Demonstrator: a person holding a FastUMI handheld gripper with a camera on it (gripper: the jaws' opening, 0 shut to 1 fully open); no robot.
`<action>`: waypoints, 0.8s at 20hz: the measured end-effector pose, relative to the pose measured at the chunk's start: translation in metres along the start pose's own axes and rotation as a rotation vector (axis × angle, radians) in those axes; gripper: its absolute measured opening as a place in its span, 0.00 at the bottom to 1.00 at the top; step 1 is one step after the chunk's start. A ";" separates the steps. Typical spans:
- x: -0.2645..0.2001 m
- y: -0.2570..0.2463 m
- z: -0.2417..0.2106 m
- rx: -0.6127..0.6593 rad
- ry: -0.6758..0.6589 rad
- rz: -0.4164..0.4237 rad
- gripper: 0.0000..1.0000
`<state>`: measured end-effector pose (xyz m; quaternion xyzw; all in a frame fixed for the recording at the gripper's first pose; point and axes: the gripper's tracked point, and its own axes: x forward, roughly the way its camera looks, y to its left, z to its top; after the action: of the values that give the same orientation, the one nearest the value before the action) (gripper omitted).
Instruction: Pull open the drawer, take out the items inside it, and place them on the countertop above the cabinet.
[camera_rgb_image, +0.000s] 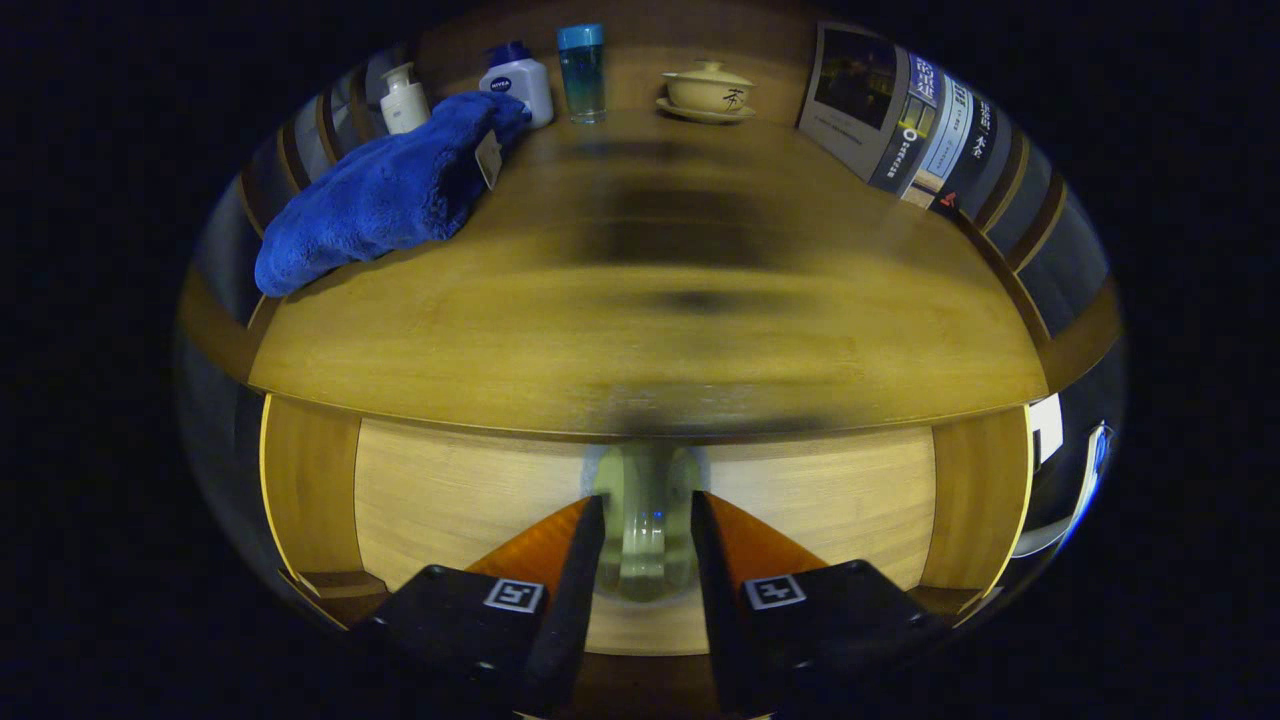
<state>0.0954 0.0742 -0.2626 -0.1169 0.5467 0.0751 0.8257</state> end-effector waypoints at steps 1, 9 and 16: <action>0.000 0.001 -0.002 0.001 0.012 0.005 0.52; -0.010 0.001 -0.014 0.017 0.017 0.028 0.23; -0.075 -0.003 -0.011 0.028 -0.071 0.044 0.22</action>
<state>0.0567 0.0683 -0.1973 -0.0906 0.5206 0.0895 0.8442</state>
